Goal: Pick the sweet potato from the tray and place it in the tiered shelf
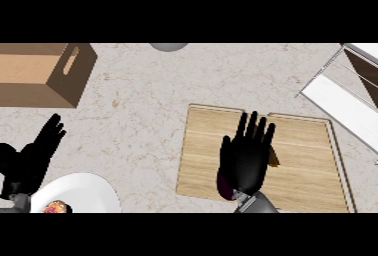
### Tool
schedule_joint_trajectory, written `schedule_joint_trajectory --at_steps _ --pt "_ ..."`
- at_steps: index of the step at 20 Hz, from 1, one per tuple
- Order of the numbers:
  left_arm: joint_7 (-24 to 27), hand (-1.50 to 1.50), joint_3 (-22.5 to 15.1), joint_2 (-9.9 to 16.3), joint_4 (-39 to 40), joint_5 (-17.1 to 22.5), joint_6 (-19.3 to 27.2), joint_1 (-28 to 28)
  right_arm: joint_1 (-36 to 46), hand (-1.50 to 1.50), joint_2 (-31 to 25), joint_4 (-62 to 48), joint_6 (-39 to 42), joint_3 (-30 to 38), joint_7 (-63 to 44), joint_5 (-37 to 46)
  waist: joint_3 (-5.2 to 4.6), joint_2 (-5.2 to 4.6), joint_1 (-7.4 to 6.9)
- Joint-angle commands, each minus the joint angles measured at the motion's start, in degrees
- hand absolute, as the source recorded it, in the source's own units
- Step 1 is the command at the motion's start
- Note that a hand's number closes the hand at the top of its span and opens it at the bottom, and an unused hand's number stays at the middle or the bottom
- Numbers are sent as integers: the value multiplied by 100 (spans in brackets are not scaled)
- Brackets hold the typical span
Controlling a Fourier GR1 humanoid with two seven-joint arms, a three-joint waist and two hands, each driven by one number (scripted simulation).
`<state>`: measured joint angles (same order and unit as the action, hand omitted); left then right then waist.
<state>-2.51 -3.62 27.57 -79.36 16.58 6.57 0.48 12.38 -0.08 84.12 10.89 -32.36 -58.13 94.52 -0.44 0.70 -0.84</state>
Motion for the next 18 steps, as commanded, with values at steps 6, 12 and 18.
schedule_joint_trajectory --at_steps 6,12,18 --pt "0 0 162 64 13 63 -162 4 718 -150 5 -84 2462 -434 -1241 -476 38 -58 -27" --pt "1 0 208 -14 70 15 -214 -20 793 -150 4 -280 2418 -80 -1003 -546 42 -59 49" --pt "-204 0 124 -160 -363 -157 28 140 1033 -150 -33 -550 2481 515 -598 -297 45 -59 53"
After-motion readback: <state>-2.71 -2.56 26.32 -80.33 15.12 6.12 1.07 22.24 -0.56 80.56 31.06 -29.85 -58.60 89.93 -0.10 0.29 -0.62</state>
